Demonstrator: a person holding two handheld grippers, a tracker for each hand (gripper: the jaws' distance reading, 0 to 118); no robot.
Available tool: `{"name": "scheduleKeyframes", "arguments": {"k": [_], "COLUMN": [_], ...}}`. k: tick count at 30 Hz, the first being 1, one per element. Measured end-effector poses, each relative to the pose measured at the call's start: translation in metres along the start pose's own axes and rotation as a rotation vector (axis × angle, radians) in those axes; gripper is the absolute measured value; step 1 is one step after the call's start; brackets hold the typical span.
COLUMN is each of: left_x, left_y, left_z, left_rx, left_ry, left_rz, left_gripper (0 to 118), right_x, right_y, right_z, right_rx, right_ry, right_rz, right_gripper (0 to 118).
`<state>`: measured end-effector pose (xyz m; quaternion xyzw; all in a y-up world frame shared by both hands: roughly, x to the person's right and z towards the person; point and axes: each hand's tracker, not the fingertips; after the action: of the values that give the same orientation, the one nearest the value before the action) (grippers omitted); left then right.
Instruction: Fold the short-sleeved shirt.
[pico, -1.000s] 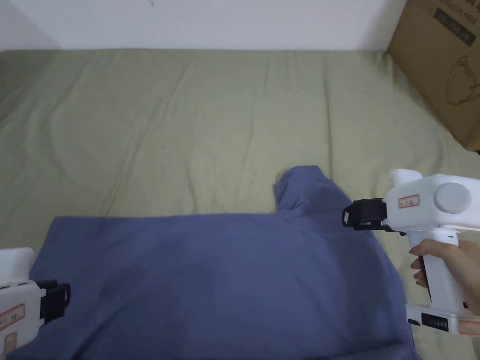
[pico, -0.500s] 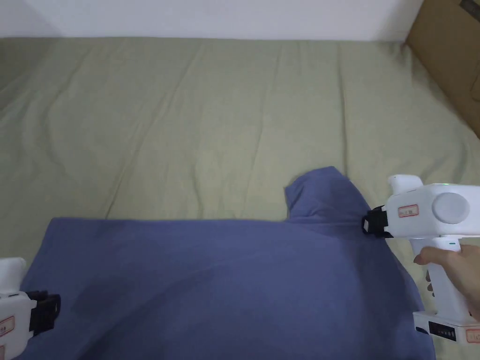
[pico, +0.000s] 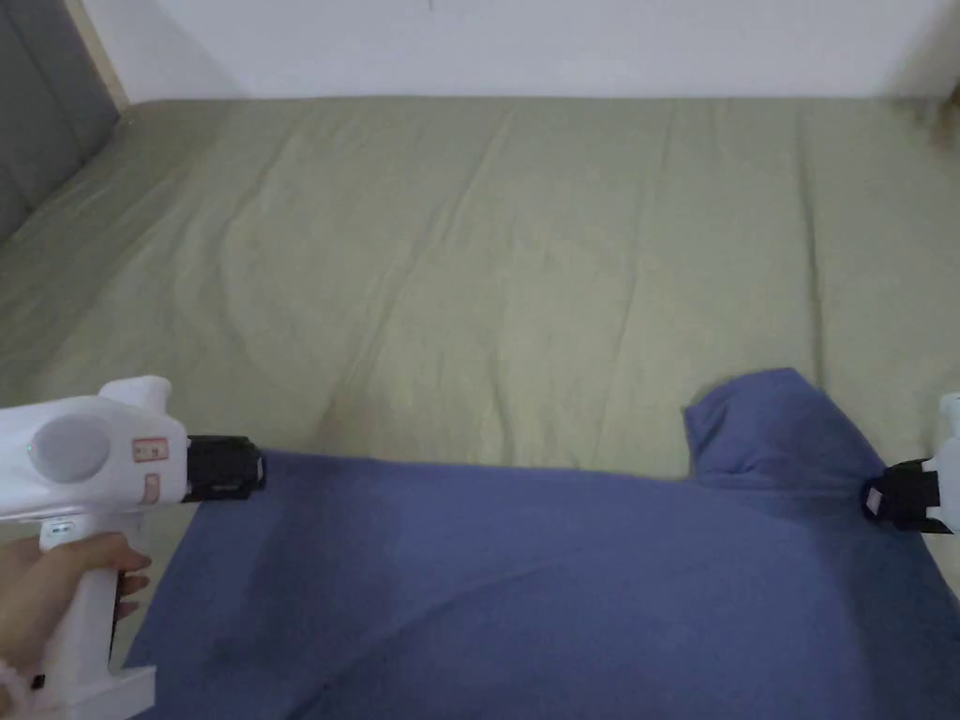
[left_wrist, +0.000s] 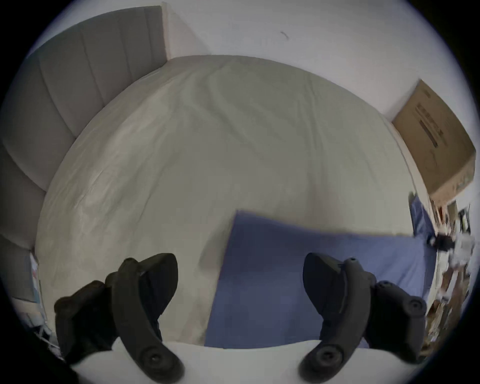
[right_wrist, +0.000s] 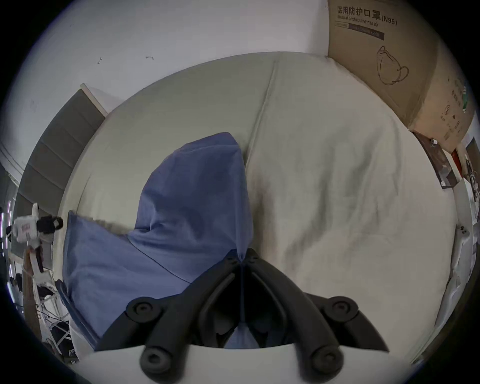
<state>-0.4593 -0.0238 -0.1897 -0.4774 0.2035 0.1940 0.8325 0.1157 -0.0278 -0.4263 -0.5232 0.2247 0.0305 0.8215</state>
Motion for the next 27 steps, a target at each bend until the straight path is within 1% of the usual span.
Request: {"name": "scheduleKeyframes", "arguments": {"k": [2,5,6,7,8,9,10,11,12,13,15,19,21,22,26,27], "left_x": [-0.001,0.006,0.009,0.014,0.020,0.021,0.021,0.021,0.016,0.014,0.016,0.020,0.021,0.021,0.010,0.005], "left_y": [0.011,0.022,0.022,0.019,0.016,0.016,0.017,0.019,0.022,0.023,0.024,0.028,0.030,0.031,0.038,0.039], "left_z": [-0.011,-0.030,-0.037,-0.043,-0.047,-0.041,-0.033,-0.027,-0.023,-0.022,-0.019,-0.005,0.008,0.014,0.044,0.051], "left_rx": [-0.003,-0.041,-0.075,-0.099,-0.118,-0.078,-0.065,-0.052,-0.053,-0.070,-0.056,-0.022,0.030,0.034,0.109,0.118], "left_ry": [-0.032,-0.031,-0.015,-0.002,0.084,0.065,0.041,0.052,0.029,-0.010,0.010,0.015,0.036,0.037,0.010,0.003], "left_rz": [0.048,0.038,0.010,-0.025,-0.083,-0.119,-0.100,-0.118,-0.102,-0.050,-0.084,-0.093,-0.102,-0.096,-0.044,-0.022], "left_gripper": [103,102,97,82,70,64,45,2,1,1,1,1,1,1,1,1], "right_x": [-0.001,-0.004,-0.005,-0.006,-0.005,-0.005,-0.006,-0.007,-0.007,-0.007,-0.010,-0.008,-0.012,-0.012,-0.017,-0.017], "right_y": [0.001,0.003,0.002,0.001,0.003,0.003,0.003,0.004,0.006,0.008,0.015,0.034,0.040,0.042,0.048,0.047], "right_z": [-0.001,-0.002,-0.002,-0.003,-0.003,-0.004,-0.003,-0.001,0.001,0.003,0.009,0.019,0.029,0.032,0.050,0.057], "right_rx": [-0.005,-0.010,-0.011,-0.012,-0.014,-0.017,-0.017,-0.015,-0.009,0.000,0.013,0.040,0.067,0.069,0.101,0.112], "right_ry": [0.000,-0.004,-0.005,-0.006,-0.006,-0.002,-0.003,-0.002,0.008,0.013,0.020,0.041,0.052,0.068,0.062,0.076], "right_rz": [0.005,0.015,0.017,0.020,0.022,0.022,0.021,0.021,0.022,0.015,0.011,0.015,0.011,0.007,0.006,0.001], "right_gripper": [0,0,0,0,0,0,0,0,0,0,0,0,0,0,0,0]}}
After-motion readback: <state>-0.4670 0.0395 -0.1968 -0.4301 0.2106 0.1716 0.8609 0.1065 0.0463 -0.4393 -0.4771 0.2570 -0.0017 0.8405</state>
